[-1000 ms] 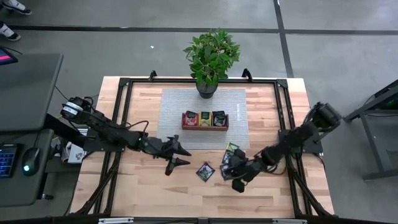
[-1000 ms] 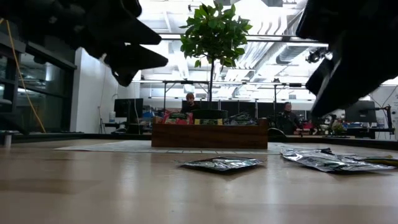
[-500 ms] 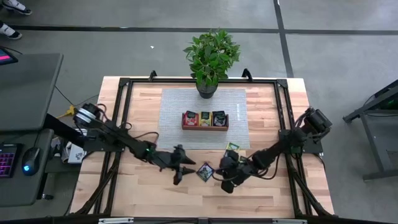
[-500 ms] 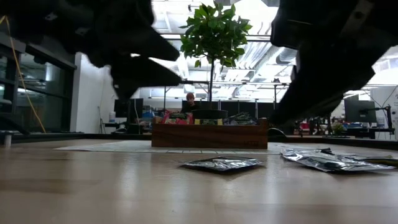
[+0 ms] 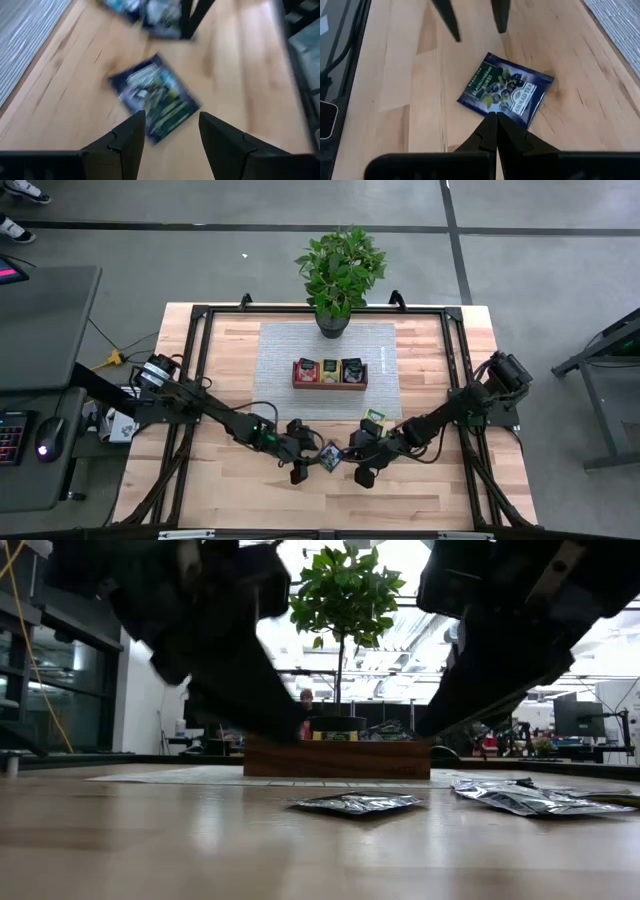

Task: Pick & Place Tea
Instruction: Put the violet tea bag into the right section of the wooden organizer

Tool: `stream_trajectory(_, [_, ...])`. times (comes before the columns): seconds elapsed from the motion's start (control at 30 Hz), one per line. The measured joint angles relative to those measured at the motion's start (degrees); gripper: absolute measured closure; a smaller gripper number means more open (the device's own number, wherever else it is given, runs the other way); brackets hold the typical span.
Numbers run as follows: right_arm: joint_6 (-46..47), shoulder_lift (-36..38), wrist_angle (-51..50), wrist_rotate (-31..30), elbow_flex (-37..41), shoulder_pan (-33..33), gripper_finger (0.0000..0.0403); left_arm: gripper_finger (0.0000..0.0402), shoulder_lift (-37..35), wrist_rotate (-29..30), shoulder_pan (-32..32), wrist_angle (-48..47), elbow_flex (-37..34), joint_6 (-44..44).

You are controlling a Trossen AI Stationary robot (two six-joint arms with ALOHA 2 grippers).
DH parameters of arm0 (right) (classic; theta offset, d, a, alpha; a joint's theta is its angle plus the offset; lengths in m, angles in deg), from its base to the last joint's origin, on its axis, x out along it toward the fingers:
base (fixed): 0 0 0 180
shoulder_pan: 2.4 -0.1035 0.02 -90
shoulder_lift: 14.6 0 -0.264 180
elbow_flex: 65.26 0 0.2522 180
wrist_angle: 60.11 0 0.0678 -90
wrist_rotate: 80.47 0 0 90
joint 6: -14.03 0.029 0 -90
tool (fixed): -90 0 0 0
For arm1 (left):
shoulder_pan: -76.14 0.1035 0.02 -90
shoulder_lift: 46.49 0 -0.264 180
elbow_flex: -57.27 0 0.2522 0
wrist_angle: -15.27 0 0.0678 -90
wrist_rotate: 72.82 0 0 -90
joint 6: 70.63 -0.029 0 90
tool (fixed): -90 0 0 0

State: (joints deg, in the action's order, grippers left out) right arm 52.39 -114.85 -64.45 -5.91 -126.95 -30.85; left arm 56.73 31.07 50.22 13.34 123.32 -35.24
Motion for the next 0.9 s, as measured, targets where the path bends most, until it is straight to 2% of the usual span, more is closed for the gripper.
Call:
stream_trajectory(0.33, [-5.3, -0.3, 2.1, 2.9, 0.0, 3.3, 0.0403, 0.0218, 0.0, -0.6, 0.0, -2.9, 0.0, 0.9])
stream_trajectory(0.5, [-6.1, -3.0, 4.9, 6.6, 0.0, 4.2, 0.0403, 0.0218, 0.0, -0.7, 0.0, -3.0, 0.0, 0.9])
stream_trajectory(0.9, [-4.8, -3.7, 3.4, 6.6, 0.1, 4.2, 0.0403, 0.0218, 0.0, -1.0, 0.0, -4.1, 0.0, 1.0])
